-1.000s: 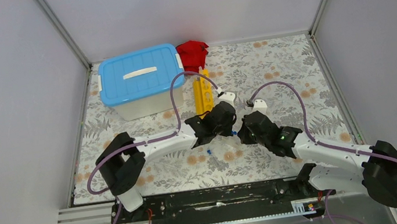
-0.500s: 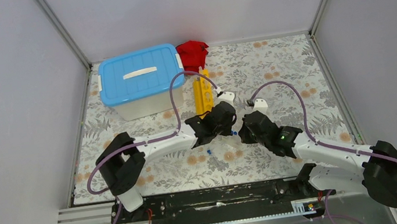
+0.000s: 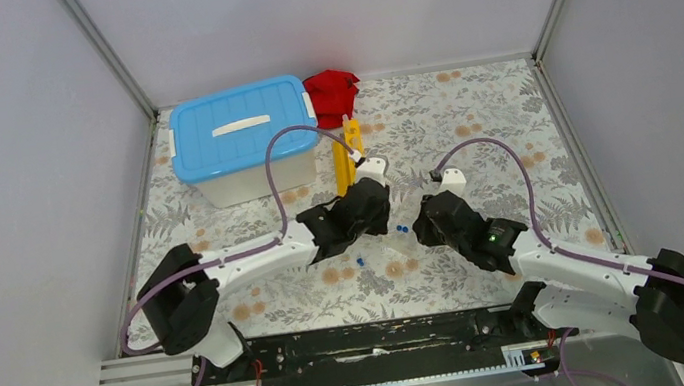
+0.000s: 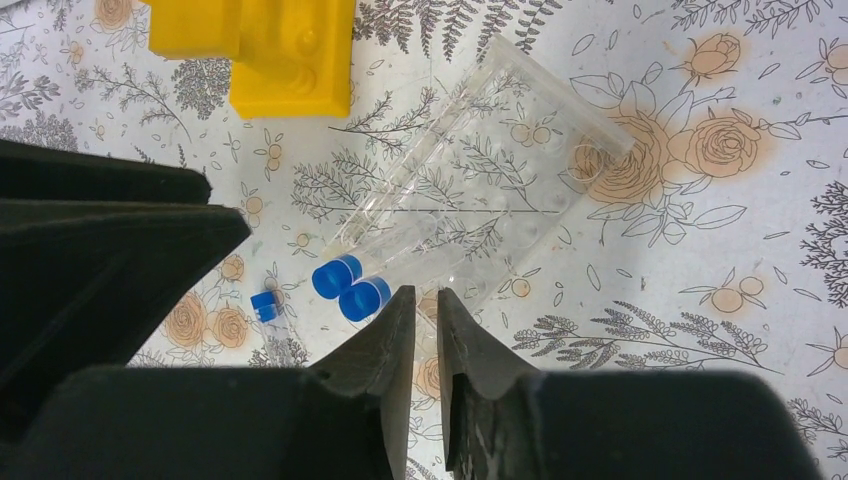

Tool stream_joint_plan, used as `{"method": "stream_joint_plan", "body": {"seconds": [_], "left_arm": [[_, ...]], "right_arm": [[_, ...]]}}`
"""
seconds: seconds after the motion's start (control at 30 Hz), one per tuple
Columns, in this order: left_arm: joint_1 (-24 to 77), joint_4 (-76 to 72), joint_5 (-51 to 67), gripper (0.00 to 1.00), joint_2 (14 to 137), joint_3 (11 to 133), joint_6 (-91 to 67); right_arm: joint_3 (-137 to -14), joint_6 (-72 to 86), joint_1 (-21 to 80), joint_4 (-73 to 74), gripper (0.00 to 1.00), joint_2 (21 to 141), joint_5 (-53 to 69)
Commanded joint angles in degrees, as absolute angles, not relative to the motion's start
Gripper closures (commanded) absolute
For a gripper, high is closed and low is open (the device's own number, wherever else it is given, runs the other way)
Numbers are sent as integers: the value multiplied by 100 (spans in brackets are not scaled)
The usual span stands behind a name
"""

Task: Organize the chemistry lab equipment
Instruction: Adjust the test tube in the slot of the test tube rack.

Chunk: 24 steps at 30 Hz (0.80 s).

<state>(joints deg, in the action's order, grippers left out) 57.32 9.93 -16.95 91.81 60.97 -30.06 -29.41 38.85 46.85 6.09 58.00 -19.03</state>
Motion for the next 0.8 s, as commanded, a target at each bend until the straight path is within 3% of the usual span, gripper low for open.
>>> {"method": "stream_joint_plan", "body": {"seconds": [0.0, 0.3, 0.77], "left_arm": [[5711, 870, -1825, 67, 8765, 5752, -3182], [5981, 767, -1461, 83, 8782, 5406, -3217], [6276, 431, -1214, 86, 9152, 5486, -3281]], "right_arm": [[-3081, 3816, 4754, 624, 79, 5652, -2125], [-3033, 3844, 4748, 546, 79, 5696, -2086], [-2998, 3852, 4755, 502, 79, 5704, -2057]]}}
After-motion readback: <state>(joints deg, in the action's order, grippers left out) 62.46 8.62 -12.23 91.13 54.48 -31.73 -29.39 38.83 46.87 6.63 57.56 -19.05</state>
